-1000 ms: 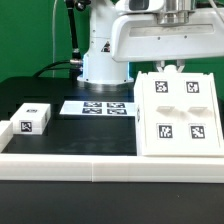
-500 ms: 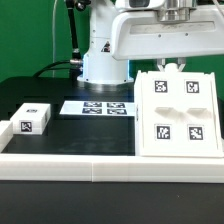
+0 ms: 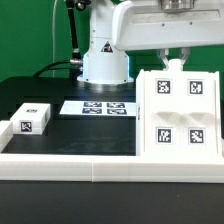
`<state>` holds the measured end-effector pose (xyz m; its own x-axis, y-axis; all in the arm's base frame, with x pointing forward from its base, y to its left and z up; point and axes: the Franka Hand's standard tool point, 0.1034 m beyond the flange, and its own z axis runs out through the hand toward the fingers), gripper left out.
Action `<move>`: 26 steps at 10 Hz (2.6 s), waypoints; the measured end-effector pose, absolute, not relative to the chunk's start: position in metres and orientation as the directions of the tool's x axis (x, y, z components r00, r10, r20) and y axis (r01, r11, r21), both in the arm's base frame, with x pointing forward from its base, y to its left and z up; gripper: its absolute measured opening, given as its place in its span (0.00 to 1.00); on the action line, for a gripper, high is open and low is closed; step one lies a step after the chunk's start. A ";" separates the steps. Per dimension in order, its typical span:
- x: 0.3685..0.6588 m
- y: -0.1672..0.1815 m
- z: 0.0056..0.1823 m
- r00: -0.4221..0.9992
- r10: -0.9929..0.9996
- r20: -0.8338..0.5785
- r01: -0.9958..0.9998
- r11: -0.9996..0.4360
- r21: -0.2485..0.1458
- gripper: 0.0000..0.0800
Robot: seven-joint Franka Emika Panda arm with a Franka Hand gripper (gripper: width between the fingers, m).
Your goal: Assemble cabinet
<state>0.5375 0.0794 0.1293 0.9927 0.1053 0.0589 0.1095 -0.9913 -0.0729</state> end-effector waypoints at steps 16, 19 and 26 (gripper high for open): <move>0.552 0.084 0.134 0.992 0.108 0.060 0.113 -0.991 -0.077 0.65; 0.552 0.084 0.134 0.992 0.108 0.060 0.113 -0.991 -0.077 0.96; 0.497 0.059 0.109 0.999 -0.036 -0.005 -0.036 -0.997 -0.065 1.00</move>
Offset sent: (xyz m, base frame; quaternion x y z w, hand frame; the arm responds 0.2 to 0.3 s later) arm 0.0000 0.0000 0.0000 0.0000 0.0000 0.0000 1.0000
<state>0.4974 0.0588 0.1090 0.9994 -0.0356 -0.0051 -0.0358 -0.9972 -0.0652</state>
